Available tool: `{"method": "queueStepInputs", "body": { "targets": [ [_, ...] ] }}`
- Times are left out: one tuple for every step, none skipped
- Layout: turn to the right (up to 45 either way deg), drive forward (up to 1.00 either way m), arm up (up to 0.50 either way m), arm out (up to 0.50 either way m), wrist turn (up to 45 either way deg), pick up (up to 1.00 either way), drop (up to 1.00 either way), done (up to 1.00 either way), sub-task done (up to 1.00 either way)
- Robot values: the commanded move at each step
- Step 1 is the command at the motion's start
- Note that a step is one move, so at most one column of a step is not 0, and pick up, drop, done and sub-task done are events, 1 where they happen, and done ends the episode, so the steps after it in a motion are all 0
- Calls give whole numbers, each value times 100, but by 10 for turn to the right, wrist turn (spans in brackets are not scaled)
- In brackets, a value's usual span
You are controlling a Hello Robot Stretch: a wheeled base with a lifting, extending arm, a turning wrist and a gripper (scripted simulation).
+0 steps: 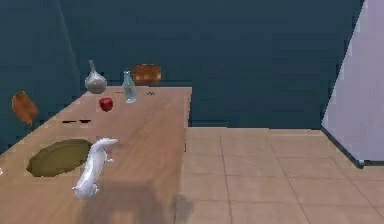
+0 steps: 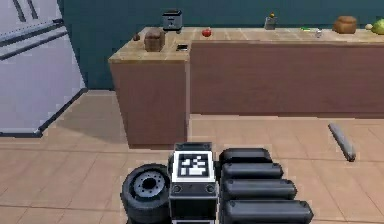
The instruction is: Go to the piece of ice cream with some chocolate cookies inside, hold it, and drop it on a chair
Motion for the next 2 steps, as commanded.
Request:
{"method": "queueStepInputs", "body": {
  "targets": [
    [-450,0,0,0,0,0,0,0,0],
    [-450,0,0,0,0,0,0,0,0]
  ]
}}
